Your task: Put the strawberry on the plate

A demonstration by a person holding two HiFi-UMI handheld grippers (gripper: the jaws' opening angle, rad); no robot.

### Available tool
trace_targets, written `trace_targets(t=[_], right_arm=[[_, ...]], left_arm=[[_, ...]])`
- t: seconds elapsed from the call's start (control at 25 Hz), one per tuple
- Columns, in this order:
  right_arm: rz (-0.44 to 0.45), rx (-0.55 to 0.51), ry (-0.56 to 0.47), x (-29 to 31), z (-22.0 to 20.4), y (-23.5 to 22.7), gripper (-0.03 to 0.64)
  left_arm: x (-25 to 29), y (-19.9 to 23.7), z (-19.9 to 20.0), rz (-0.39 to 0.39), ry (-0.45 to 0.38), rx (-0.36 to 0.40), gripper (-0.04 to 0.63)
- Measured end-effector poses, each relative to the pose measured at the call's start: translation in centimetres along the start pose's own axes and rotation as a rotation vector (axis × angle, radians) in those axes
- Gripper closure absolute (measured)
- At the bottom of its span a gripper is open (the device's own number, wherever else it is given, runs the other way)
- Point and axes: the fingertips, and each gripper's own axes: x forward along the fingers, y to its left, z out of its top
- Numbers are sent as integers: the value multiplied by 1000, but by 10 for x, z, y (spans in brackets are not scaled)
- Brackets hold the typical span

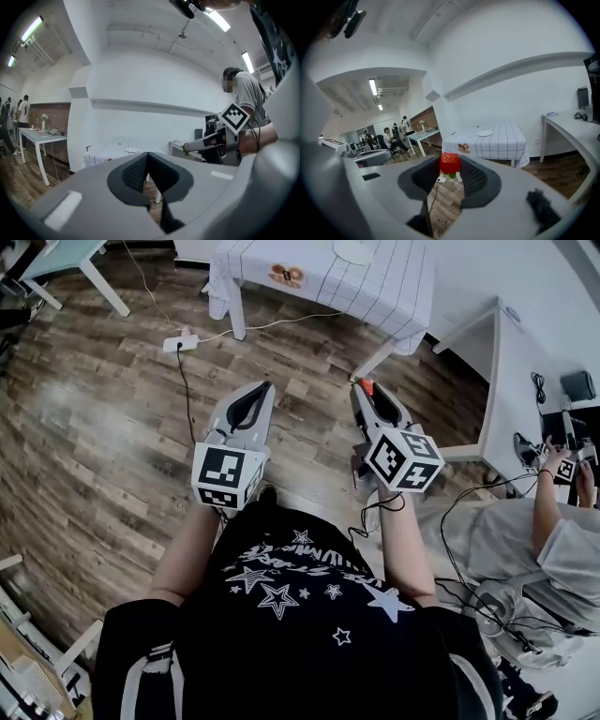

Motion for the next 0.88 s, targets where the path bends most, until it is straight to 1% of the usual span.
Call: trace_targets(t=[0.16,0.28,0.44,0.64,0.8,0.88], right_arm=[[-40,7,-3,15,11,-15,476],[-66,22,8,19,10,-28,476],[-83,41,31,29,4,-47,476],[-64,47,32,61,11,-77,476],[-43,54,19,90,30,-108,476],[-34,65,14,105,38,-125,476]], left_arm=[[29,14,7,-37,-5,-8,589],[43,15,8,-63,0,2,589],[67,25,9,-65,2,2,589],[97,33,10,-42,17,2,589],[138,28,15,-33,26,-25,589],[164,24,20,-43,29,-16,589]])
